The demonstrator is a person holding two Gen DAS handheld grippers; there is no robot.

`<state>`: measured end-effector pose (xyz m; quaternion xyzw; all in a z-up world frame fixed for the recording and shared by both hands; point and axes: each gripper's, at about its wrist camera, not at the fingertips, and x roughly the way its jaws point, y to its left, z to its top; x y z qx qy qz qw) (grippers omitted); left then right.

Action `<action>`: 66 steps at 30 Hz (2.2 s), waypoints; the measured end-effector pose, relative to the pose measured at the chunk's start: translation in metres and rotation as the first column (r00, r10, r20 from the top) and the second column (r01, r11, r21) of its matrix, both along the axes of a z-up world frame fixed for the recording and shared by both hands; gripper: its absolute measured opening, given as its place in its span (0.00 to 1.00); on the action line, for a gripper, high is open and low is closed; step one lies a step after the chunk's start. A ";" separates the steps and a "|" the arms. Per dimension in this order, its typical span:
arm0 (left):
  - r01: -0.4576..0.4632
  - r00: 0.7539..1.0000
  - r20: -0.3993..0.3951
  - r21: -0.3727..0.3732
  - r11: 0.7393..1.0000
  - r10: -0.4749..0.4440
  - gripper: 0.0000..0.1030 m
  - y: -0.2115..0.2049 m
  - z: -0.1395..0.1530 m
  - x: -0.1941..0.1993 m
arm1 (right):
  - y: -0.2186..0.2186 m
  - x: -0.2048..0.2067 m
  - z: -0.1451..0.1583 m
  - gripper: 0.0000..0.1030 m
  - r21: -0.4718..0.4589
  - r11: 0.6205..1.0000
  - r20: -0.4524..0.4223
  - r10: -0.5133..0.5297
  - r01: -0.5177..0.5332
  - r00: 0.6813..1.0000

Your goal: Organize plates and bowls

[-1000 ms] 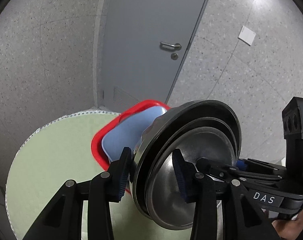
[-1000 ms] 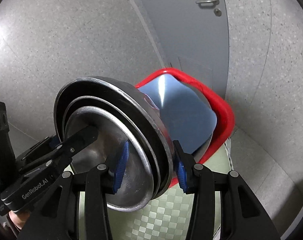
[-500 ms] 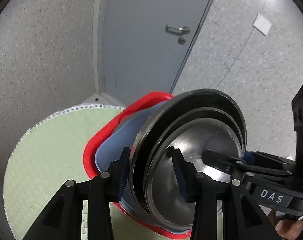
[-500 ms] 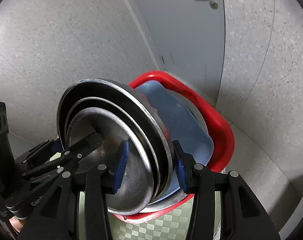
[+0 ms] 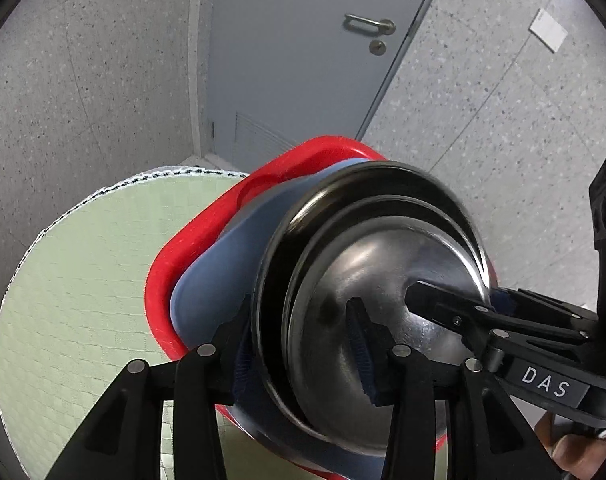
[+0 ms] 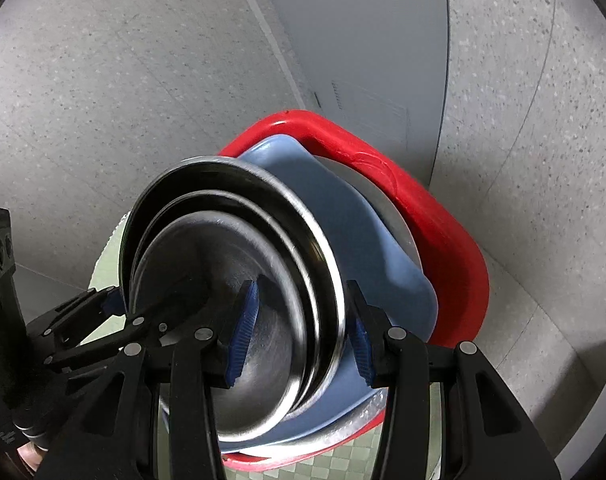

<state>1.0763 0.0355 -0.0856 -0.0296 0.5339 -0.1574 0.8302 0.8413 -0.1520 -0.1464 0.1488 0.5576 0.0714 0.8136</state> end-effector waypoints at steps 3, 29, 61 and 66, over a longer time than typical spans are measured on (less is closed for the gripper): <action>-0.004 1.000 -0.006 -0.014 1.000 0.004 0.45 0.000 -0.004 0.005 | -0.003 -0.001 -0.001 0.45 0.007 1.000 0.007 -0.009 0.009 1.000; -0.026 0.932 0.362 0.048 0.998 0.007 0.99 0.057 0.056 -0.168 | 0.045 -0.132 0.067 0.74 -0.144 0.982 0.221 -0.089 0.123 0.971; -0.138 0.716 0.694 0.047 0.989 0.067 0.99 0.147 0.084 -0.782 | 0.140 -0.560 0.151 0.99 -0.203 0.971 0.585 0.014 0.130 0.811; -0.123 0.742 0.668 0.039 0.992 0.066 0.99 0.147 0.074 -0.872 | 0.146 -0.615 0.145 1.00 -0.203 0.971 0.581 0.013 0.129 0.814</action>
